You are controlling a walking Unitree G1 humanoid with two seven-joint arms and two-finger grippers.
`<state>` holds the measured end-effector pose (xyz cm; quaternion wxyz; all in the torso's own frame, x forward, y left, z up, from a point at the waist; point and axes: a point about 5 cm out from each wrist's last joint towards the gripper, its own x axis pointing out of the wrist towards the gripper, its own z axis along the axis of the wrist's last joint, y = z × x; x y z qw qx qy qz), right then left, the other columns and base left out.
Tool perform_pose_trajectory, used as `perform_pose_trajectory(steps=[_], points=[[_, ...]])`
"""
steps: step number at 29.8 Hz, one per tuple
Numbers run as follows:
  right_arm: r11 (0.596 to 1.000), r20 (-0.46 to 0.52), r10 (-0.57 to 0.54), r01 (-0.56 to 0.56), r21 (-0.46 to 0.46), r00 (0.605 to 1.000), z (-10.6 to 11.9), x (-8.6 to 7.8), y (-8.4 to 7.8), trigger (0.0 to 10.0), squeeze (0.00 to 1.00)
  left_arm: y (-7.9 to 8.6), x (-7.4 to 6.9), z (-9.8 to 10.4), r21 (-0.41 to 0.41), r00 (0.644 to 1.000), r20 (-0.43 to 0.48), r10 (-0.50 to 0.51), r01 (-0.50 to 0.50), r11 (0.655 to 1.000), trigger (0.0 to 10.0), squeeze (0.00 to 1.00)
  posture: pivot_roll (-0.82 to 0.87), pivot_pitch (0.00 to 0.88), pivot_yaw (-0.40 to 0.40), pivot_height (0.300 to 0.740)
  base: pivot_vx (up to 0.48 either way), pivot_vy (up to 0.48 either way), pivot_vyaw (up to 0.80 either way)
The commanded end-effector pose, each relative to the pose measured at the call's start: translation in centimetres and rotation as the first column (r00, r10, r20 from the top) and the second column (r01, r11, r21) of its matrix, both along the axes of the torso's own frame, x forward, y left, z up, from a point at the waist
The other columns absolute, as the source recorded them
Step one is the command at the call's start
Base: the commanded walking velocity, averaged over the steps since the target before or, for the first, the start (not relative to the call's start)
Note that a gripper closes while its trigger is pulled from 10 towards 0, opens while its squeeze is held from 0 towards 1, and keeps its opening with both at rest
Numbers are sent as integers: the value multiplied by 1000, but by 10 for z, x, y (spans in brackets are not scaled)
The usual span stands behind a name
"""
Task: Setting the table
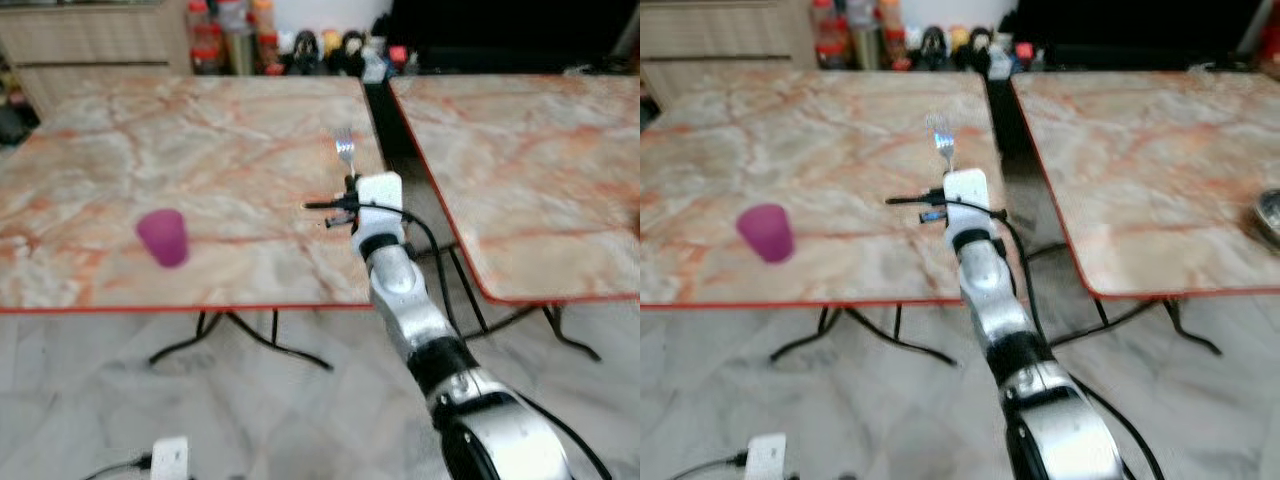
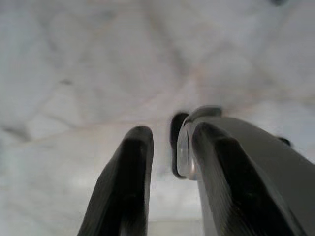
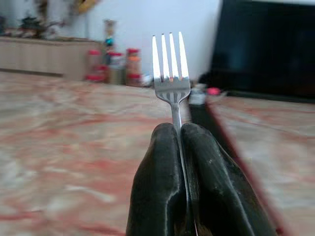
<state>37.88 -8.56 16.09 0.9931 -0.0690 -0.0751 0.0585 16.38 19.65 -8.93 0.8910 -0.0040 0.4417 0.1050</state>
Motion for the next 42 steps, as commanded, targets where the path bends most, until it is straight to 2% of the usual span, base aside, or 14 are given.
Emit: perform_pose_trajectory(steps=[1,4,19,30,42], points=[[999,9,35,-35,8,999,7,0,13,10000,0,4,-7,-3,7,1000,-28,0,0,1000,10000,0,113,58,-31,715,0,-304,0],[999,-6,24,-24,-24,1000,3,0,11,10000,0,5,-7,-3,8,1000,-29,-3,3,1000,10000,0,112,57,-31,715,0,-291,569],[1000,-23,3,-3,-9,1000,-1,-1,5,10000,0,4,-8,-3,7,999,-31,11,-11,1000,10000,0,102,94,-29,715,0,-285,265],[1000,-40,2,-2,11,999,-2,-1,6,10000,0,5,-7,-2,-5,999,-13,36,-36,999,10000,0,105,95,-28,715,0,0,0],[999,-38,33,-32,20,999,-4,-5,15,10000,0,4,-7,-3,-3,1000,-17,23,-23,1000,10000,0,105,64,-32,715,374,0,0]])
